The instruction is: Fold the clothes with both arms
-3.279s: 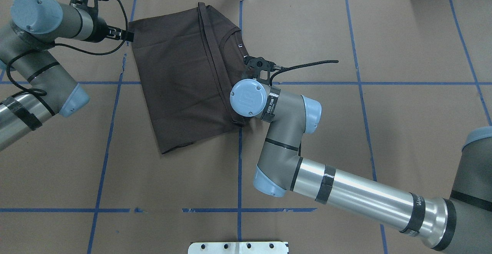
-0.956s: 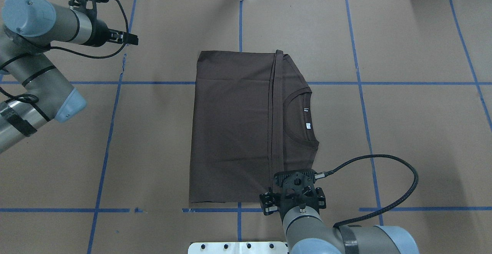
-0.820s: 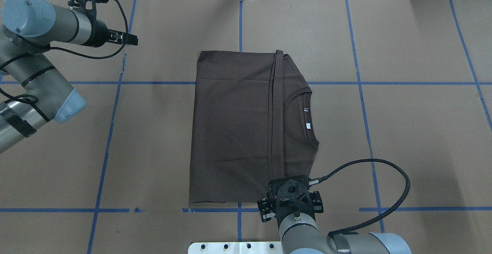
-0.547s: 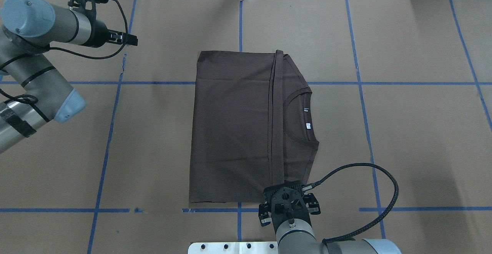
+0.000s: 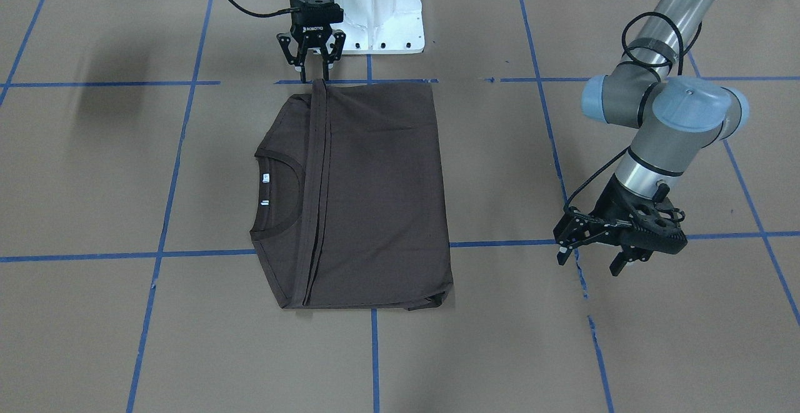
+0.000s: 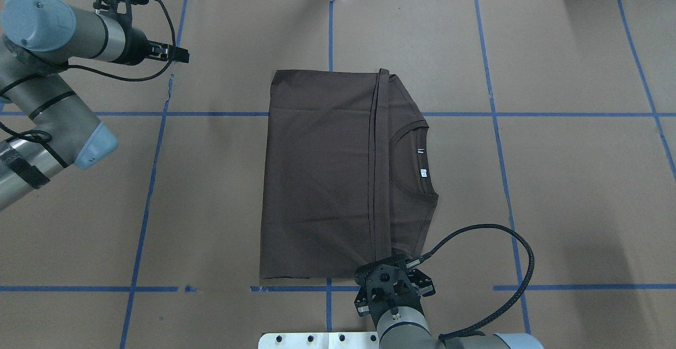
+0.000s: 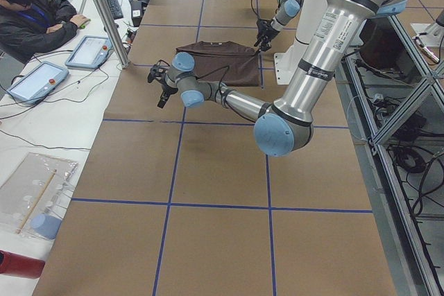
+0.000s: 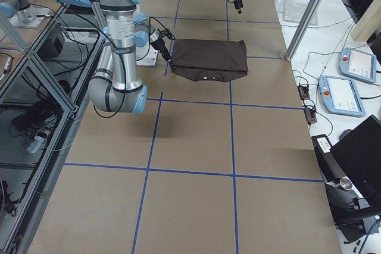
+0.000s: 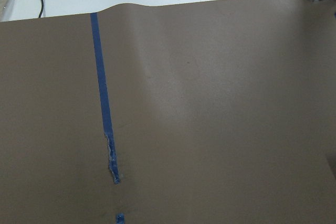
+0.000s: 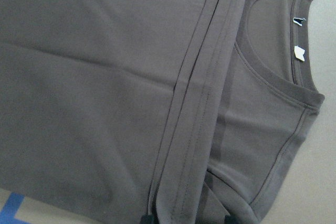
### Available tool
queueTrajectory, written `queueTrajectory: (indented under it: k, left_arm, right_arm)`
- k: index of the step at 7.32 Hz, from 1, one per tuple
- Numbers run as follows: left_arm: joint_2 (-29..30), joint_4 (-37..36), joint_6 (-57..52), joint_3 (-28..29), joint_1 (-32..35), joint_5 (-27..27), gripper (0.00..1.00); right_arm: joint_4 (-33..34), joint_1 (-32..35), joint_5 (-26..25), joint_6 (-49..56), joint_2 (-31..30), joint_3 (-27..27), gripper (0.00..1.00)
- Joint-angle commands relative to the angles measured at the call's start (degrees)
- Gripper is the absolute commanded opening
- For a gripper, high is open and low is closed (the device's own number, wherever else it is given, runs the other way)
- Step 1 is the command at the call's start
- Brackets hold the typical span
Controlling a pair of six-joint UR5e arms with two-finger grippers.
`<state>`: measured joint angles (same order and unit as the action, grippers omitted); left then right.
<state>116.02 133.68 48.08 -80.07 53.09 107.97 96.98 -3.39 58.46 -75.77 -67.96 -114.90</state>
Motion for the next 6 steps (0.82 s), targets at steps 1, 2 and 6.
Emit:
queueTrajectory:
  k: [1, 2, 6]
  left_arm:
    - [0.00, 0.00, 0.00, 0.09, 0.00, 0.05, 1.00]
    - [-0.09, 0.00, -0.09, 0.18, 0.00, -0.04, 1.00]
    - [-0.09, 0.00, -0.09, 0.18, 0.00, -0.04, 1.00]
  right_arm:
    - [-0.04, -0.38, 0.08, -0.08, 0.63, 0.20, 0.55]
    - [-0.04, -0.39, 0.08, 0.01, 0.63, 0.46, 0.50]
    - [-0.13, -0.39, 0.08, -0.17, 0.81, 1.43, 0.35]
